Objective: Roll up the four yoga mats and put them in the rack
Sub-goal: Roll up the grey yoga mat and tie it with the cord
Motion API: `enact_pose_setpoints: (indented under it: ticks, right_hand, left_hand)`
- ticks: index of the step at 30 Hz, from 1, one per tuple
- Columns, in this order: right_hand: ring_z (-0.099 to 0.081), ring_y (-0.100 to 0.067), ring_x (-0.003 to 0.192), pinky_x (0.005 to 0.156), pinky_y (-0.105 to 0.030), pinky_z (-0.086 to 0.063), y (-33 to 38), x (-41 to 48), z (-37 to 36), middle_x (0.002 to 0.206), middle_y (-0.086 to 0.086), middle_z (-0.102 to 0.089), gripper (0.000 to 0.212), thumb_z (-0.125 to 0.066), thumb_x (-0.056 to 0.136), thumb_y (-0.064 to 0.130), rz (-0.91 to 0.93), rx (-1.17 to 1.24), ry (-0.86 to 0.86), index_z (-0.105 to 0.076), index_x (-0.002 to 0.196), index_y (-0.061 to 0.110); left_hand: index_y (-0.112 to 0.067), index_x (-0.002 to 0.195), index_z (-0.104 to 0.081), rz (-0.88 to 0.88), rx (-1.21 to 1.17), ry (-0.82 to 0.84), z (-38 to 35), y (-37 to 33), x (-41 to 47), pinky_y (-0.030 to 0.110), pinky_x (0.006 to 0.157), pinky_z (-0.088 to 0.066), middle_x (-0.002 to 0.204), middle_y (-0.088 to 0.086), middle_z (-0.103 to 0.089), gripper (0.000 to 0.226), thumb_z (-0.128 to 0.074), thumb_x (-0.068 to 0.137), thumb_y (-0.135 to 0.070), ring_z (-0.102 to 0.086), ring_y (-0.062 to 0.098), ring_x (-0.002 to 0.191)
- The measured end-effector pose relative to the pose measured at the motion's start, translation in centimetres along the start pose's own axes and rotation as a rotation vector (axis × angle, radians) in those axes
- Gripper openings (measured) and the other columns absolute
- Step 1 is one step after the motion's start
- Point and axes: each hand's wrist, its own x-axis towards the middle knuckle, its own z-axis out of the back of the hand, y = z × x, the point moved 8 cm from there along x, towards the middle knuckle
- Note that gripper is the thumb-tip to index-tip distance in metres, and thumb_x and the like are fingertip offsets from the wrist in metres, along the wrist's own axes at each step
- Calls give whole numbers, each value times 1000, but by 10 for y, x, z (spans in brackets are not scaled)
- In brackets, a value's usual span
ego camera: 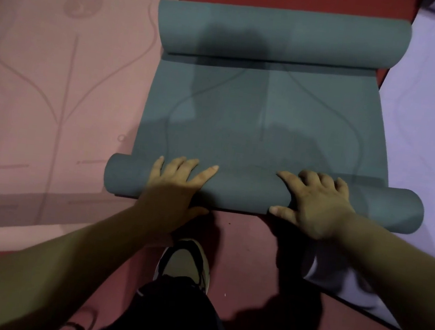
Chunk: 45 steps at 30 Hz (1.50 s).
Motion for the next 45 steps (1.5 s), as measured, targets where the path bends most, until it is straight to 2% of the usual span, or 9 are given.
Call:
enact_pose_setpoints:
  ticks: [10,19,21,25,28,31,35,40,45]
  right_hand:
    - [-33,-42,136,112,-68,-19,3,-4,-10,152,-13,-37,94,-6,76,90,-26,-58,-116,-11,157,42]
    - [-29,-36,139,115,-63,-18,-1,3,-1,153,-7,-29,96,-7,70,93,-31,-33,-46,-5,153,45]
    - [-28,-36,140,116,-63,-17,-1,5,1,154,-7,-28,94,-15,74,92,-26,-24,-26,-4,154,45]
    - [-25,-39,143,117,-64,-15,0,3,-1,158,-10,-26,98,-2,69,92,-32,-40,-61,-1,156,45]
    - [-24,-44,143,115,-67,-14,2,-1,-5,157,-14,-30,95,-5,75,89,-44,-30,-116,-6,158,43]
    - [-28,-42,140,115,-66,-16,1,0,-2,154,-13,-34,93,-7,76,88,-53,-28,-132,-11,157,43]
    - [-26,-36,140,117,-62,-15,-2,7,2,154,-8,-30,91,-6,74,90,-47,-27,-82,-5,153,45]
    - [-26,-35,141,118,-61,-14,-3,14,8,155,-7,-28,86,-27,82,87,-31,-10,-18,-5,154,45]
    - [-24,-37,143,118,-61,-14,-2,13,8,157,-9,-27,95,-6,73,91,-27,-22,-56,0,156,45]
  left_hand:
    - [-39,151,-40,-10,-83,46,-4,12,13,59,106,-35,136,4,-57,85,-61,77,-73,-53,29,123]
    - [-35,153,-38,16,-10,-13,1,1,0,66,110,-32,145,12,-52,103,-79,65,-68,-48,37,134]
    - [-35,152,-40,26,-8,-27,2,3,0,65,110,-33,144,11,-54,98,-78,67,-66,-49,36,133]
    - [-36,148,-46,20,-26,-40,2,8,8,61,105,-37,136,7,-57,87,-76,72,-66,-53,31,124]
    - [-36,149,-45,-10,-60,-35,0,13,13,60,104,-36,136,8,-57,81,-66,79,-69,-53,30,123]
    - [-38,152,-39,-4,-73,14,-1,16,18,60,106,-34,139,7,-55,81,-62,81,-71,-50,29,126]
    - [-36,154,-37,12,-74,3,2,13,16,66,110,-29,142,11,-52,85,-64,80,-68,-47,33,131]
    - [-35,155,-36,45,-2,-28,0,6,8,67,112,-24,146,14,-50,94,-71,75,-70,-45,39,135]
    - [-39,152,-36,52,-47,3,-2,14,19,66,111,-27,142,11,-52,84,-64,79,-69,-46,34,131]
